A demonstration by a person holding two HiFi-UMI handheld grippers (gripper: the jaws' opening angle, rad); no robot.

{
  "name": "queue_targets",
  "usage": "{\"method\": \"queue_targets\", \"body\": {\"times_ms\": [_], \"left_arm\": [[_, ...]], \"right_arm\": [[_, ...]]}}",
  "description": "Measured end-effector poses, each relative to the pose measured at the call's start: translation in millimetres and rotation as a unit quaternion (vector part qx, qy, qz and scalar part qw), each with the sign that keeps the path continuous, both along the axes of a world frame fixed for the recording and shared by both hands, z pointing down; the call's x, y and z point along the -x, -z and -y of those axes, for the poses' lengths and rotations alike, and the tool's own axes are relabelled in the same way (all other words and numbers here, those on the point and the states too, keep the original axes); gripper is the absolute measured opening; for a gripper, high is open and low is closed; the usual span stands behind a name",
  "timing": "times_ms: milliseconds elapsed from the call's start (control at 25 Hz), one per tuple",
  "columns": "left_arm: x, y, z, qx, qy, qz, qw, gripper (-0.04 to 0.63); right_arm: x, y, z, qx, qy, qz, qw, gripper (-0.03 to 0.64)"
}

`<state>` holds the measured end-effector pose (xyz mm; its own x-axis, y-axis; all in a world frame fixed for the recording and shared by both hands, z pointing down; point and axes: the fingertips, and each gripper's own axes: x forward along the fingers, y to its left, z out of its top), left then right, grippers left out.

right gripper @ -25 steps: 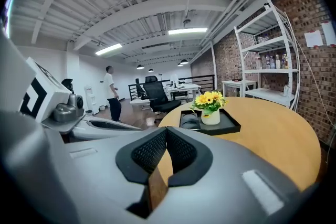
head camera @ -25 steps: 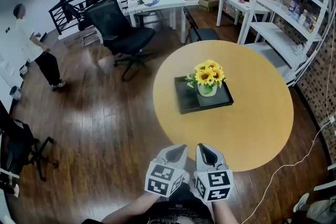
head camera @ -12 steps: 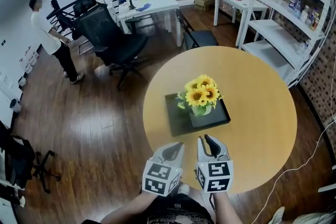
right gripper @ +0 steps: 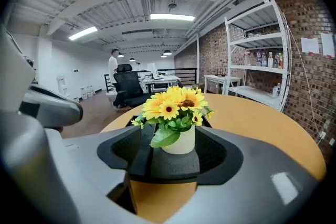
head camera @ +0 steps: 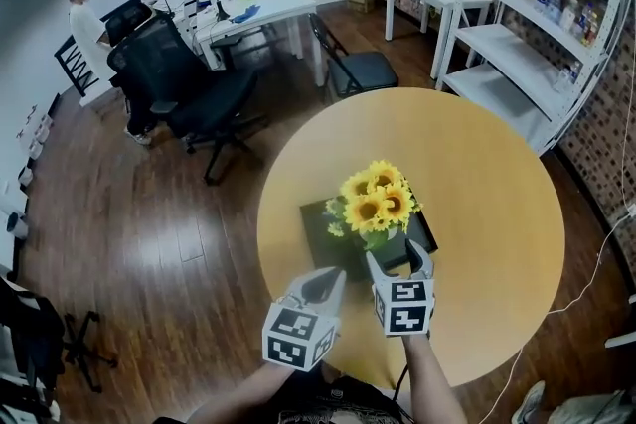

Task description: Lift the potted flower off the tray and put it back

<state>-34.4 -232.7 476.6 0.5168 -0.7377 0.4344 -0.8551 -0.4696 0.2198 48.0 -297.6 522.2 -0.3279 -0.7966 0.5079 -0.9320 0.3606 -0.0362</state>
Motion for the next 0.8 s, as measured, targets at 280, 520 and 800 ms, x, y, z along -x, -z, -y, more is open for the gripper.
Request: {"method": "queue_targets", "body": {"times_ms": [280, 520, 800], "left_arm": [[24.0, -13.3, 51.1, 0.015, -0.026, 0.003, 0.9995, 0.004], [40.9, -28.4, 81.2, 0.032, -0.043, 0.008, 0.9985, 0.004], [47.1, -39.0, 104.7, 0.045, -0.056, 0.009, 0.9974, 0.003]], "right_arm": [[7.7, -58.2, 52.9, 0.057, -0.026, -0.033, 0.998, 0.453], [10.9, -81.8, 88.9, 0.077, -0.052, -0.035, 0.995, 0.517], [10.5, -103.5, 107.7, 0.111, -0.051, -0.058, 0.991, 0.548]]}}
